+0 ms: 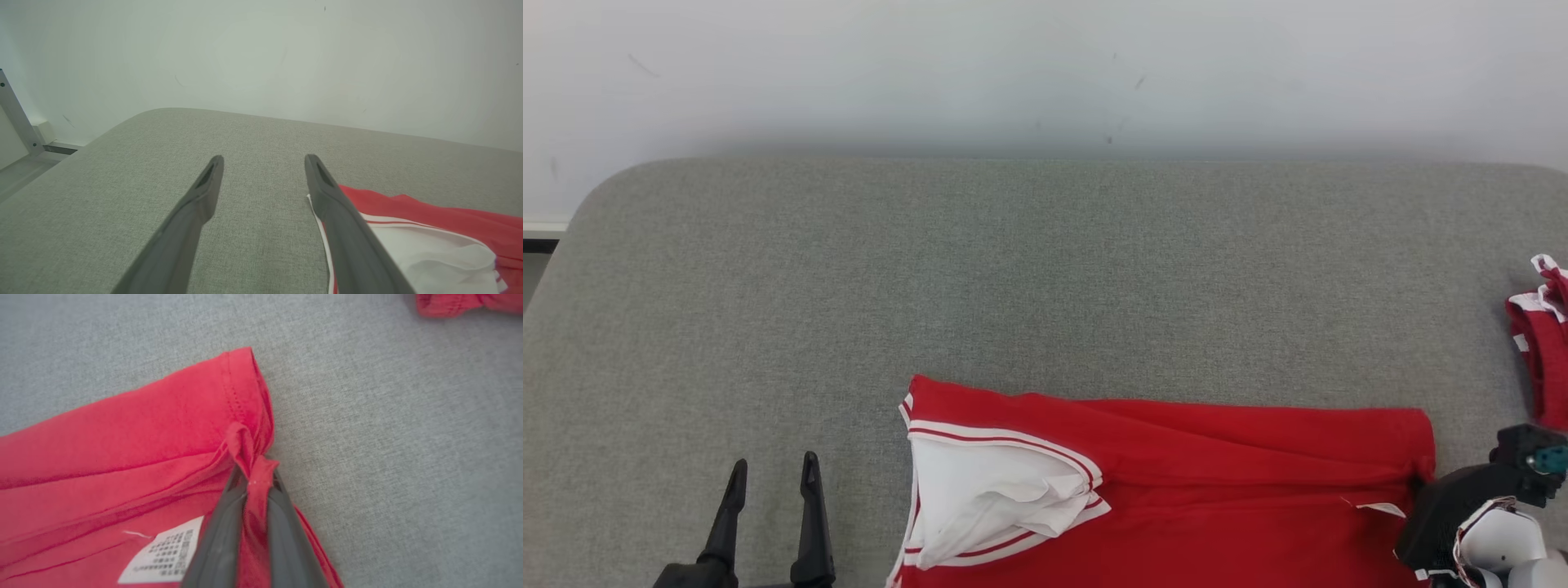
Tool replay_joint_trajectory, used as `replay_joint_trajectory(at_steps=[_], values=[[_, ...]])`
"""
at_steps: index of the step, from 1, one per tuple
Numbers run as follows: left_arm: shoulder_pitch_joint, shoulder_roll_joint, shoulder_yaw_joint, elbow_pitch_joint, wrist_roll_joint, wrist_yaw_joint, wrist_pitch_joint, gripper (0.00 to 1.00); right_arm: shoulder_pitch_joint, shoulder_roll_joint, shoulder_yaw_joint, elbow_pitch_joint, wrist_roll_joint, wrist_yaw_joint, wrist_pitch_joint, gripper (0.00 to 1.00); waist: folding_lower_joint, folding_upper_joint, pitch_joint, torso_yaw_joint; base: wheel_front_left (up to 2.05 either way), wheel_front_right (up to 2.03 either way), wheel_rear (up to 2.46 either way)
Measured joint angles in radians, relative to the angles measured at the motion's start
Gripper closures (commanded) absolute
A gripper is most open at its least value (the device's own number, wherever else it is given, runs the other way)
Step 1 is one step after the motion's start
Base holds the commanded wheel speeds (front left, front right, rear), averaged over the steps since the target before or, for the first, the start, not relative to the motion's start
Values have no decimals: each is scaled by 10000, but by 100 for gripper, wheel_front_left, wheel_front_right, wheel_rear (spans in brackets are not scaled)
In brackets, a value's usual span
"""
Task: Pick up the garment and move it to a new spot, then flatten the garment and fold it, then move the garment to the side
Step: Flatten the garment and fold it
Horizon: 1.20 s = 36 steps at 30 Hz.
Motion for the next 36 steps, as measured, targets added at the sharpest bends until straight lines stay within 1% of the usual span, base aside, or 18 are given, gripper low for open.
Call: replay_joint_trajectory(at_steps=[3,9,12,15,17,19,21,24,26,31,36], values=[[20,-19,42,-4,46,4,2,0,-10,29,-472,-284,-102,0,-232,100,0,0,-23,-35,0,0,0],[147,-38,107,-35,58,8,2,0,25,10,-2044,-1279,-491,0,-688,100,0,1,-72,-153,0,0,0],[162,-58,88,-38,59,2,2,0,107,0,-2675,-1801,-725,0,-746,100,0,1,-68,-263,0,0,0],[163,-65,77,-35,61,0,2,0,188,2,-2991,-2332,-846,0,-683,100,0,1,-67,-371,0,0,0],[162,-81,56,-25,59,-2,2,0,265,-6,-2899,-2675,-863,-2,-575,100,0,0,-72,-433,0,0,0],[160,-88,46,-10,59,-4,2,0,387,-17,-2391,-2986,-598,-2,-351,100,0,1,-82,-489,0,0,0],[158,-94,29,8,59,-4,0,0,589,-19,-1662,-3269,-81,-2,-71,100,0,1,-101,-526,0,0,0],[150,-102,-2,13,59,-6,2,0,1028,-8,-334,-3662,752,-2,336,100,0,1,-116,-548,0,0,0],[147,-104,-15,15,59,-6,0,0,1390,-10,587,-3935,1051,-2,523,100,0,1,-114,-543,0,0,0],[144,-113,13,6,59,-4,2,0,1960,-10,2930,-4403,1611,-2,646,100,0,0,-116,-502,0,0,0],[142,-115,19,2,59,-2,0,0,2016,-12,4901,-4155,1956,-2,479,100,0,0,-117,-465,0,0,0]])
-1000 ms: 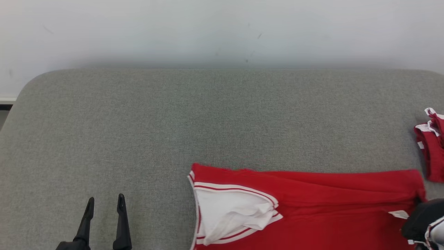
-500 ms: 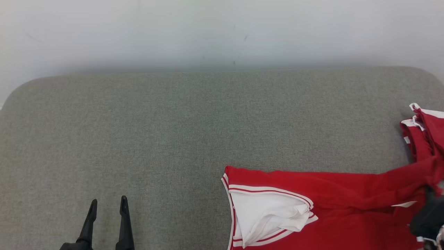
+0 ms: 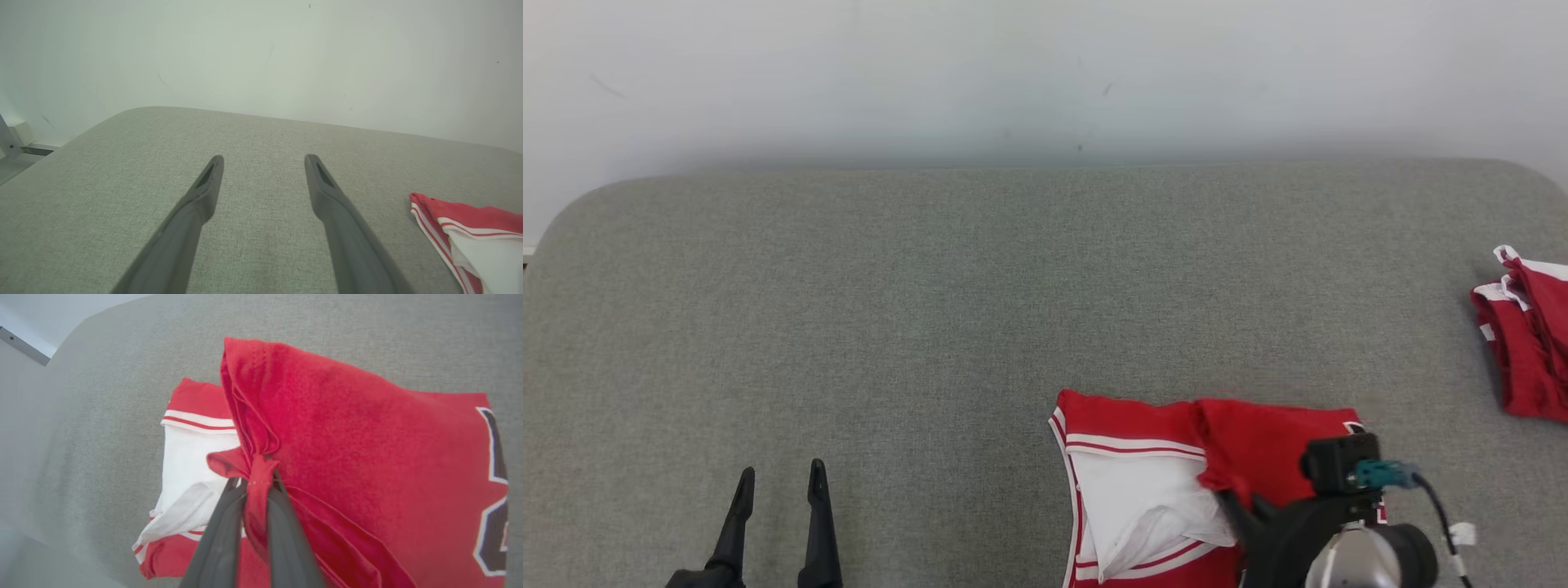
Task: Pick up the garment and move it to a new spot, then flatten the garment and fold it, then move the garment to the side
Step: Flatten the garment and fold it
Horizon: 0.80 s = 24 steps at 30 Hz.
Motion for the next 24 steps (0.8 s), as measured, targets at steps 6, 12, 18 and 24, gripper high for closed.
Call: replay_joint_trajectory(at_steps=[6,12,18,24], values=[[-33,-13,-117,21,0,-15,0,0,-521,10,1200,1074,439,0,-614,100,0,0,26,136,0,0,0],[-105,-19,-245,111,0,-77,0,0,-1321,10,1935,2061,548,0,-899,100,0,0,89,307,0,0,0],[-147,-21,-326,169,-15,-79,2,0,-1657,2,2224,2872,612,0,-1093,100,0,0,88,541,0,0,0],[-142,-21,-328,169,-52,-73,2,0,-1741,2,2290,3093,1122,0,-1434,0,0,0,70,600,0,0,0]])
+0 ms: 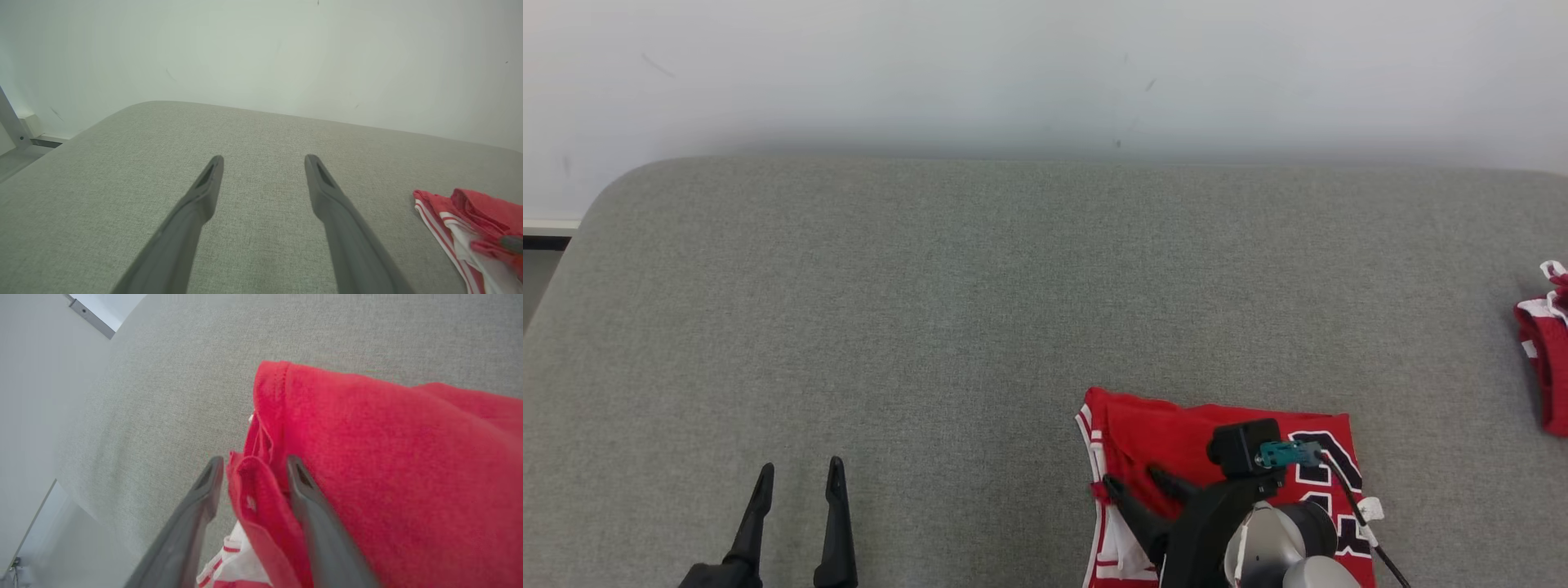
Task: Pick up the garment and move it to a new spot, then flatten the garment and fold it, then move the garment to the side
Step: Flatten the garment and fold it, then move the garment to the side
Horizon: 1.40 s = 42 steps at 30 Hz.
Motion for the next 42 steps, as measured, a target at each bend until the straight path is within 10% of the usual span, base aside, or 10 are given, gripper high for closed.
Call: replay_joint_trajectory(at_steps=[9,22,32,42], values=[[145,-2,-42,-6,-19,27,0,0,-39,6,-1018,-1053,1026,0,-794,0,0,0,-162,-184,0,0,0],[252,-4,-125,-224,40,94,-2,0,1409,-6,-4936,-2412,-1193,0,-2017,0,0,0,-316,-446,0,0,0],[406,-8,52,-236,332,259,-2,0,2104,2,-4424,-1112,-2801,0,-5593,0,-1,0,-772,-711,0,0,0],[696,-6,437,301,326,353,-2,0,2113,2,-4029,-353,-2947,0,-6334,0,-1,0,-1216,-1050,0,0,0]])
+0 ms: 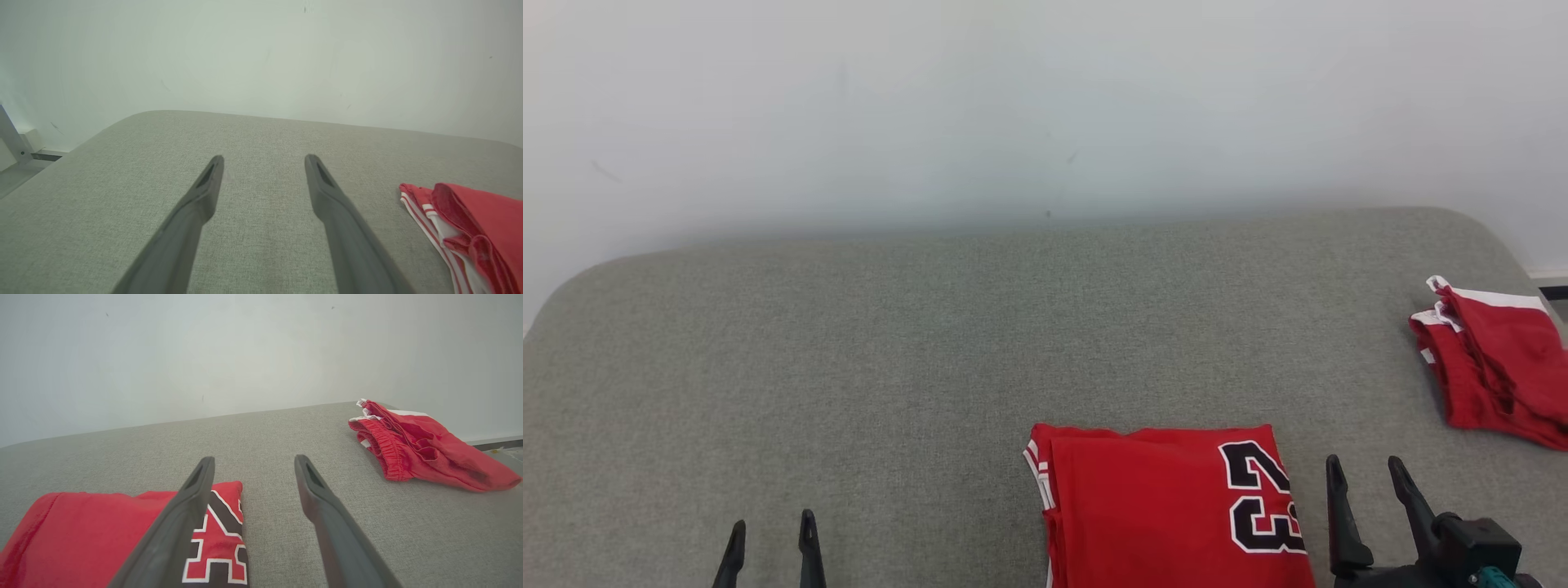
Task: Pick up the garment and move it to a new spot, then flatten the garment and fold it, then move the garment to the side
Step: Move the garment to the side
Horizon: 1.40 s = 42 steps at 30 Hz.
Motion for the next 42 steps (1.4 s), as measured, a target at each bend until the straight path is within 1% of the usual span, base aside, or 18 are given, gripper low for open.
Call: replay_joint_trajectory(at_steps=[7,10,23,27,28,29,30,34,38,40,42], values=[[62,0,169,171,-115,-19,2,0,-19,0,217,75,215,0,8,0,0,0,-125,-175,0,0,0],[67,0,217,234,-150,-52,0,0,-35,2,194,115,403,-2,12,0,0,0,-114,-174,0,0,0],[72,0,330,389,-157,-184,2,0,-75,0,104,238,504,-2,46,0,1,0,-8,-124,0,0,0],[66,0,324,430,-144,-230,2,0,-110,12,234,188,606,0,548,0,0,0,50,-71,0,0,0],[66,0,322,430,-144,-242,0,0,-135,19,157,169,731,0,861,0,1,0,66,-58,0,0,0],[66,-2,311,439,-144,-253,0,0,-263,10,4,77,1248,0,1843,0,2,0,102,-40,0,0,0],[66,0,305,439,-144,-253,2,0,-329,-2,-40,-17,1350,-2,2470,0,2,0,124,-33,0,0,0],[20,-2,226,456,-140,-261,2,0,-501,4,-424,-683,1154,-2,5237,0,2,1,209,49,0,0,0],[-35,0,178,401,-109,-268,2,0,-696,-13,-782,-1513,997,-2,7655,0,2,1,343,162,0,0,0],[-131,-2,142,378,-98,-276,0,0,-682,-29,-713,-1795,892,-2,8709,0,2,1,456,216,0,0,0],[-177,-2,119,368,-98,-280,0,0,-684,-82,-644,-2057,842,-2,9480,0,2,1,586,278,0,0,0]])
